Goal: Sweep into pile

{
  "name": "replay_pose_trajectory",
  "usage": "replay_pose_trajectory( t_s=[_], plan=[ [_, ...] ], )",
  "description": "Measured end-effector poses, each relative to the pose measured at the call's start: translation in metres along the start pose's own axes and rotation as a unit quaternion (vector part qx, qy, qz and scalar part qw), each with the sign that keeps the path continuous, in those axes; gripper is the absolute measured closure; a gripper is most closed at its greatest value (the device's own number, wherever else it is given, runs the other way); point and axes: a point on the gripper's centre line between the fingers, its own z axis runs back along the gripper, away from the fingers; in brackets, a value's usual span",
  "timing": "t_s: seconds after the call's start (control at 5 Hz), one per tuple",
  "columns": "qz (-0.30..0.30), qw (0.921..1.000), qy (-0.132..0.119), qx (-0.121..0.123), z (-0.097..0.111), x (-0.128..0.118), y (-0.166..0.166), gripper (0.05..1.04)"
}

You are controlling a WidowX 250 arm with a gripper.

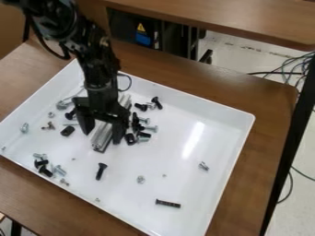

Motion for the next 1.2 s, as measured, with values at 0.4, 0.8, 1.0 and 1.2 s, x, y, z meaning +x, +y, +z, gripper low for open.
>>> replay_pose_trajectory(
  t_s=[0.4, 0.8, 1.0, 1.2],
  plan=[
    [0.005, 1.0, 0.002, -0.003, -0.012, 0.007, 0.007, 0.708],
    [-0.01, 0.9994, -0.033, 0.004, 0.028, 0.0, 0.0, 0.722],
    [-0.047, 0.9963, -0.071, 0.007, 0.07, -0.016, -0.031, 0.722],
    [-0.113, 0.9905, -0.078, -0.013, 0.077, -0.021, -0.074, 0.722]
  ],
)
